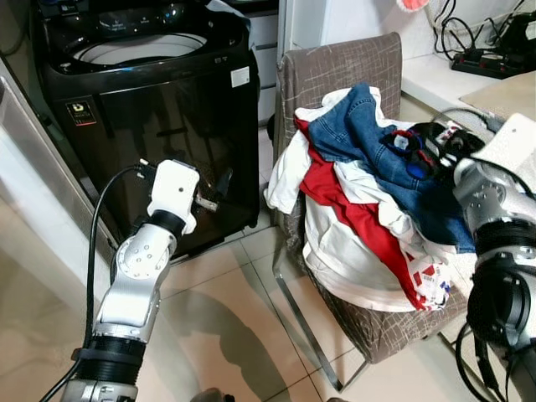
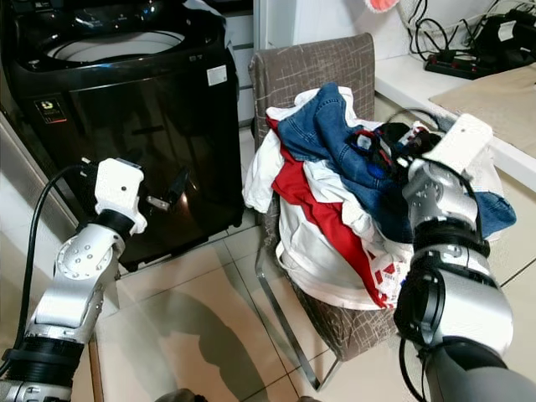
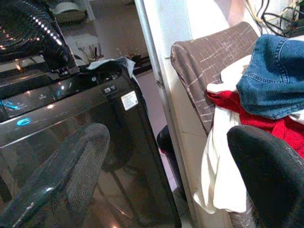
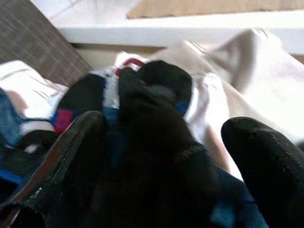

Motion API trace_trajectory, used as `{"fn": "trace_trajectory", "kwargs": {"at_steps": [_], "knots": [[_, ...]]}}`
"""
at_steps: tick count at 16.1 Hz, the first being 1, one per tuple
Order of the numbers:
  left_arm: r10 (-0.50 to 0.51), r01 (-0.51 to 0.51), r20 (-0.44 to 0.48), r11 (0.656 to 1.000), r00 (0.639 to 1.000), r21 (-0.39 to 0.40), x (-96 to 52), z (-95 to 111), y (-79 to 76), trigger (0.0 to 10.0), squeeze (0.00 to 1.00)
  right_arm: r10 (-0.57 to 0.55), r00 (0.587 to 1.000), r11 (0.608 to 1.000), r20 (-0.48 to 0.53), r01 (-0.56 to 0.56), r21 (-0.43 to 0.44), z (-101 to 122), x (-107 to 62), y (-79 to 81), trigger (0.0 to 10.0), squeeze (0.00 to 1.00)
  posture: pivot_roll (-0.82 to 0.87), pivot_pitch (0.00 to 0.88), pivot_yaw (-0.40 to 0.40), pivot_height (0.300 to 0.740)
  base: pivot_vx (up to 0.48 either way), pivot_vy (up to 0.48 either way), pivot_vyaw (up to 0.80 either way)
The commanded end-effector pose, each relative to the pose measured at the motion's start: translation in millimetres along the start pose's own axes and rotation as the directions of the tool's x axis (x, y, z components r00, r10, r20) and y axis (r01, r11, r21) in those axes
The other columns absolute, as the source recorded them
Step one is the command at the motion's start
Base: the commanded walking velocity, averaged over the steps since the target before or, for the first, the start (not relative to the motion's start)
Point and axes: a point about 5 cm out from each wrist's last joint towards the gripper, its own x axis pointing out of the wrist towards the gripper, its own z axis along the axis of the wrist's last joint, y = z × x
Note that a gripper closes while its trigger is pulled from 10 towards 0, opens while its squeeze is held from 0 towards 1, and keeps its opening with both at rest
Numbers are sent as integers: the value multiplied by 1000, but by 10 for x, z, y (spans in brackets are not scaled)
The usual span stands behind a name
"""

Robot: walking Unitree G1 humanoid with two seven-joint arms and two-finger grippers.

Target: Clothes washing

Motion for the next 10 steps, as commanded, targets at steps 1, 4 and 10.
{"fn": "trace_trajectory", "kwargs": {"at_steps": [1, 4, 10], "knots": [[7, -7, 5, 1000, 1000, 3, -11, 30, 39, 10000, 0, 2, 1000, 1000, 19, -2, -13, 53, 9, -2, 10000, 0, -31, 0, 17, 732, 0, 0, 0], [11, -11, 1, 1000, 1000, 9, -31, 29, 59, 10000, 0, 23, 999, 1000, -41, -23, 14, -85, 19, 37, 10000, 0, -19, 0, 16, 732, 0, 0, 0], [5, -4, -8, 999, 1000, 35, -58, 42, 129, 10000, 0, 21, 992, 998, -123, -13, 67, -298, 20, 4, 10000, 0, -6, 0, 29, 732, 0, 0, 0]]}}
